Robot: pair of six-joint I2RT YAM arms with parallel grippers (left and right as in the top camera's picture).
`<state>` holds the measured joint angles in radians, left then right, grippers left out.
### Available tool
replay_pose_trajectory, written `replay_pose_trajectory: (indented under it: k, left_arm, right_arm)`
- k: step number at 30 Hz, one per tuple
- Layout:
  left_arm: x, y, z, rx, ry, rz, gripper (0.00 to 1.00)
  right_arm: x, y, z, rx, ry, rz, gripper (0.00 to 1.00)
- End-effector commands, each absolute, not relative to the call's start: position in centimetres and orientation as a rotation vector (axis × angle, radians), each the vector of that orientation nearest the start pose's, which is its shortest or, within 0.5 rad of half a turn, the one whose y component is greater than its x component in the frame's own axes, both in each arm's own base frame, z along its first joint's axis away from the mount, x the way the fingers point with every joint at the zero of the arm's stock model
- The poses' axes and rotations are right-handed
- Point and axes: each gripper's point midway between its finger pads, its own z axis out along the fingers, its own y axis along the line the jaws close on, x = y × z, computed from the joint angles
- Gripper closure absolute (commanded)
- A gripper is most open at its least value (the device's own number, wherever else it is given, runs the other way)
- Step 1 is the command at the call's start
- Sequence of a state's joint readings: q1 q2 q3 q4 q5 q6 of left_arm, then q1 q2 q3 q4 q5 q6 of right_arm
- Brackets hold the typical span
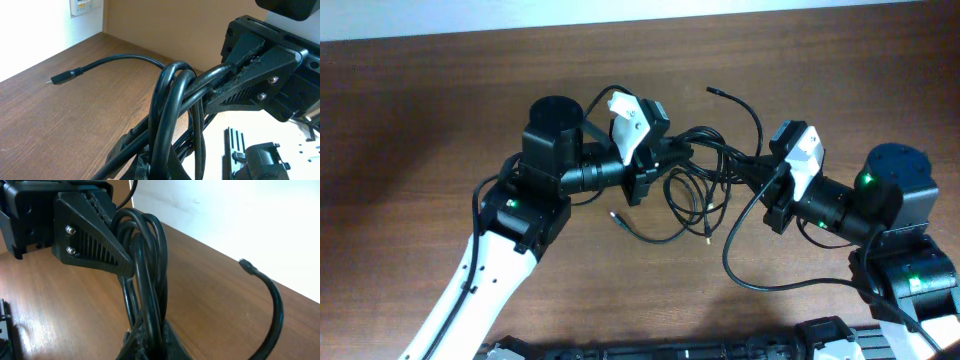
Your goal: Untangle cables
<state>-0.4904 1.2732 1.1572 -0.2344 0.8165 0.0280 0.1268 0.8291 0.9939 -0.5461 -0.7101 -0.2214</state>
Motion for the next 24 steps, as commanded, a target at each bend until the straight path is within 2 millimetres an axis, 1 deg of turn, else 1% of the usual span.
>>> replay_pose_trajectory:
  k: [1, 4, 6, 9, 13, 17, 18, 19, 21, 23, 24]
  left_arm:
    - [26.4, -28.6, 34.4, 1.054, 1.606, -1.096, 1.00]
    - [29.0, -27.7, 33.7, 0.834, 1.764, -1.039, 1.00]
    - [30.4, -26.9, 33.3, 0.700, 1.834, -1.003, 1.00]
    - [32.1, -25.8, 32.9, 0.502, 1.918, -0.978, 1.00]
    - [33.2, -24.5, 31.8, 0.319, 2.006, -0.941, 1.00]
    - [34.1, -22.9, 30.3, 0.026, 2.112, -0.938, 1.00]
    - [34.2, -22.6, 30.1, -0.019, 2.124, -0.938, 1.00]
    - [34.2, -22.5, 30.0, -0.054, 2.131, -0.944, 1.00]
    - [34.2, -22.5, 29.9, -0.072, 2.135, -0.953, 1.00]
    - [34.2, -22.5, 29.9, -0.071, 2.135, -0.953, 1.00]
    - [34.2, -22.5, 30.0, -0.070, 2.133, -0.953, 1.00]
  right_arm:
    - [24.4, 14.5, 33.7, -0.776, 1.723, 0.639, 0.96]
    - [25.4, 13.5, 33.4, -0.626, 1.804, 0.637, 0.96]
    - [25.9, 13.0, 33.3, -0.549, 1.839, 0.632, 0.96]
    - [26.0, 12.8, 33.2, -0.533, 1.845, 0.628, 0.96]
    - [26.6, 12.0, 33.0, -0.444, 1.878, 0.611, 0.96]
    - [27.6, 10.4, 32.7, -0.280, 1.923, 0.562, 0.96]
    - [27.9, 9.9, 32.6, -0.226, 1.934, 0.554, 0.96]
    - [28.1, 9.5, 32.6, -0.174, 1.943, 0.549, 0.96]
    - [28.3, 9.1, 32.5, -0.128, 1.949, 0.540, 0.96]
    - [28.3, 9.0, 32.5, -0.124, 1.949, 0.536, 0.96]
    - [28.3, 9.0, 32.5, -0.124, 1.950, 0.537, 0.92]
